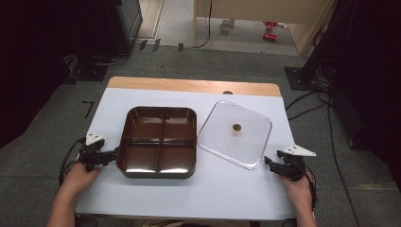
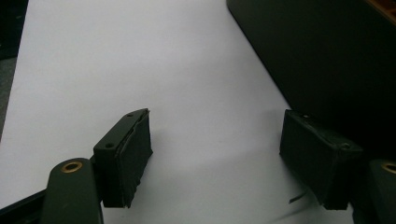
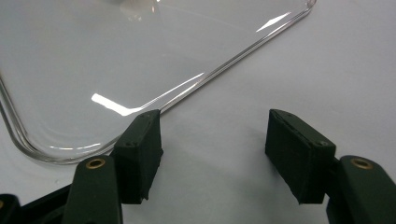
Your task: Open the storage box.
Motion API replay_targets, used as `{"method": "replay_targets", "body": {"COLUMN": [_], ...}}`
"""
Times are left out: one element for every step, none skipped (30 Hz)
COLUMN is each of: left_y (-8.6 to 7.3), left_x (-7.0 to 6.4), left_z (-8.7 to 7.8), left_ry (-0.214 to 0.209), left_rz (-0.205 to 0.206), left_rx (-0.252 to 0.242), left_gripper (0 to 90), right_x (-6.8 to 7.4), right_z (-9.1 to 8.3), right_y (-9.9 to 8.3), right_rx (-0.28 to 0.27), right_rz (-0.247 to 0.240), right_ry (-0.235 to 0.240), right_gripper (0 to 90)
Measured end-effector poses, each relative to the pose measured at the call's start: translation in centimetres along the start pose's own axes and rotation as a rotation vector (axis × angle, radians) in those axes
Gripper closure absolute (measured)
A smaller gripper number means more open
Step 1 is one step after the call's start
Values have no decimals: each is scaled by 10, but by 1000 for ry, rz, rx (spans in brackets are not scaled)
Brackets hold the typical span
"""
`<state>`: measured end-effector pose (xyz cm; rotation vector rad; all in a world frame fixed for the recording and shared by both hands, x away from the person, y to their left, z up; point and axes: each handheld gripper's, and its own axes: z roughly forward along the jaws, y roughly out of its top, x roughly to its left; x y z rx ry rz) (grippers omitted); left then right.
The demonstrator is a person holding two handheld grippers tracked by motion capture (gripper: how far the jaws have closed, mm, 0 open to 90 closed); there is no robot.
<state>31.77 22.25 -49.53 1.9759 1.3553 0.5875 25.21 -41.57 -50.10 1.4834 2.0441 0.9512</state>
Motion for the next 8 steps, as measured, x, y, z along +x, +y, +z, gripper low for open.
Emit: {"method": "replay_targets", "body": {"left_y": [0,0,0,0,0,0,0,0], "left_x": [0,0,0,0,0,0,0,0], "left_z": [0,0,0,0,0,0,0,0], "left_ry": [0,0,0,0,0,0,0,0], "left_rz": [-1,0,0,0,0,0,0,0], "left_rx": [0,0,0,0,0,0,0,0], "left_gripper": [251,251,251,251,251,251,251,251], "right_x": [1,1,0,0,0,1,1,1], "right_z": [0,0,0,0,0,0,0,0], "right_y": [0,0,0,0,0,0,0,0], "right_rx": [1,1,0,1,1,2,3,3], "right_rz": [-6,-6,-3,-1,-3,-3,-6,-6], "right_ry": [-6,-5,-2,0,-1,-2,-3,-3], "right_gripper": [353,353,351,349,348,347,347,347]}}
